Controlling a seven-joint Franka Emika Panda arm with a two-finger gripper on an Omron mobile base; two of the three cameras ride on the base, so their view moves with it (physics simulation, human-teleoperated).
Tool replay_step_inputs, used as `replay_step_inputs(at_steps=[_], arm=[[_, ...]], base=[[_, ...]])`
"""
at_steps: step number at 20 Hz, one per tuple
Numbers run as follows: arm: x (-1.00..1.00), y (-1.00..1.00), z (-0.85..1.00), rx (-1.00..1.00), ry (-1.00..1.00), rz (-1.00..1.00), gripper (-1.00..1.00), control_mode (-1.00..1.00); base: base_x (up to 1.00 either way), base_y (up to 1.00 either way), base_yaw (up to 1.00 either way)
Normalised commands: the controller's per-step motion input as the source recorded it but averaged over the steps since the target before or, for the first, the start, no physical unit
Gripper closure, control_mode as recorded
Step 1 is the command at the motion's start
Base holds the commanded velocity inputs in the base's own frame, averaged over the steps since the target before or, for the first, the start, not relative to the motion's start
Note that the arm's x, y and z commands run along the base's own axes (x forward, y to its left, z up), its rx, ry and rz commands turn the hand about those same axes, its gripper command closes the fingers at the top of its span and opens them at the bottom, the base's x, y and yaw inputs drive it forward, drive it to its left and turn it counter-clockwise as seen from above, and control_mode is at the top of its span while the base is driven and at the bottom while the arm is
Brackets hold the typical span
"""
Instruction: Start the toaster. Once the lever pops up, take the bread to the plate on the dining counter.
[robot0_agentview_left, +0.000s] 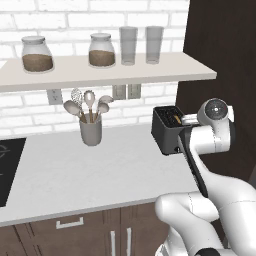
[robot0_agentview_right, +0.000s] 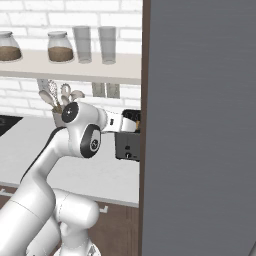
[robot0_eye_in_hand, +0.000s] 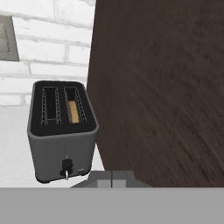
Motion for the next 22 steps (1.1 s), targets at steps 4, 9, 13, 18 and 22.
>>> replay_step_inputs(at_steps=[4,9,13,18,22], arm=[[0.00,0.00,0.00,0.00,0.00,0.00,1.00,-1.00],[0.00,0.00,0.00,0.00,0.00,0.00,1.00,-1.00],[0.00,0.00,0.00,0.00,0.00,0.00,1.00,-1.00],[0.00,0.00,0.00,0.00,0.00,0.00,1.00,-1.00],[0.00,0.00,0.00,0.00,0.00,0.00,1.00,-1.00]], base=[[0.00,0.00,0.00],[0.00,0.00,0.00],[0.00,0.00,0.00],[0.00,0.00,0.00],[0.00,0.00,0.00]])
